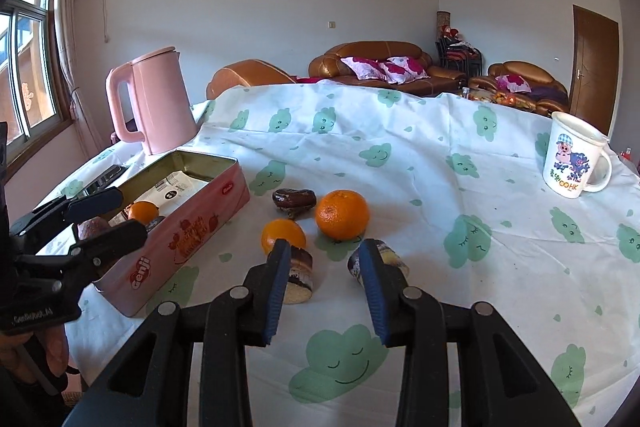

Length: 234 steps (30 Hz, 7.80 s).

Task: Organize fruits
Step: 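Return the right tool to the table and grasp a brown cylindrical cake roll, then grasp a small yellow fruit with the left tool, then lower the yellow fruit into the tin with the left tool while the right releases the cake roll, then grasp another cake roll with the right tool while the left grasps an orange, then carry the orange and cake roll over the tin and open both tools to drop them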

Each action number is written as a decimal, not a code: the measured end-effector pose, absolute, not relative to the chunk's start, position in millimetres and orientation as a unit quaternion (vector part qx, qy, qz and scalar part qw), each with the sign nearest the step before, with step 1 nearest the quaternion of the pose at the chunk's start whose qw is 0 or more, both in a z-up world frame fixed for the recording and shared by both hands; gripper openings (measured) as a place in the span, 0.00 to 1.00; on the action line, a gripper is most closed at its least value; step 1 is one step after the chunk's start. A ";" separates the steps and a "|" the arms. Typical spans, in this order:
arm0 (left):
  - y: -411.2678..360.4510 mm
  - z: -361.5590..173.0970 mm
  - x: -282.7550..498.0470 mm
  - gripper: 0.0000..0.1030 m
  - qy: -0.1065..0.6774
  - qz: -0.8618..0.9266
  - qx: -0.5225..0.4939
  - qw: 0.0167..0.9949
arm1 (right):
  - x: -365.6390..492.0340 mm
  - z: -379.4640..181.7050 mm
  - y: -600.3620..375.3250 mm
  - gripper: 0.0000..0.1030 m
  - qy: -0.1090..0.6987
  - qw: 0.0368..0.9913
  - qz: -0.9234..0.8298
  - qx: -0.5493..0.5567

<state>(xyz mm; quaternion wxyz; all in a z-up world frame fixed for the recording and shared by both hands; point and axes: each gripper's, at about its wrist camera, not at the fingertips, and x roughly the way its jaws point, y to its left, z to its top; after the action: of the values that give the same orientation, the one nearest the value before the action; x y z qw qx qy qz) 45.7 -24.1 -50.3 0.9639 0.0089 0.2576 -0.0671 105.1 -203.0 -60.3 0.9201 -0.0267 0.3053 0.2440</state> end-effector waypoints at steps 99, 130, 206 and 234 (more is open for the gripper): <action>-79.4 -62.7 37.3 0.26 0.208 -0.117 0.017 0.971 | 41.5 -64.7 -249.3 0.35 0.182 0.956 0.230 -0.004; -10.2 -26.9 24.8 0.26 0.175 -0.065 -0.023 0.982 | 48.5 -20.8 -186.2 0.36 0.171 0.939 0.297 -0.037; -85.2 -73.8 136.8 0.67 0.368 -0.109 0.017 0.923 | 167.8 -89.7 -225.1 0.35 0.417 0.883 0.215 -0.003; -91.3 -66.7 135.0 0.39 0.343 -0.116 0.025 0.932 | 157.6 -77.1 -233.8 0.34 0.376 0.900 0.221 0.011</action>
<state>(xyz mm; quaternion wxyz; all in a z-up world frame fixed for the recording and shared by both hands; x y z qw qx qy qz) 135.0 -91.3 -66.7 0.9319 0.0247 0.3429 -0.1160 157.6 -233.8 -77.1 0.8999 0.0106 0.3758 0.2209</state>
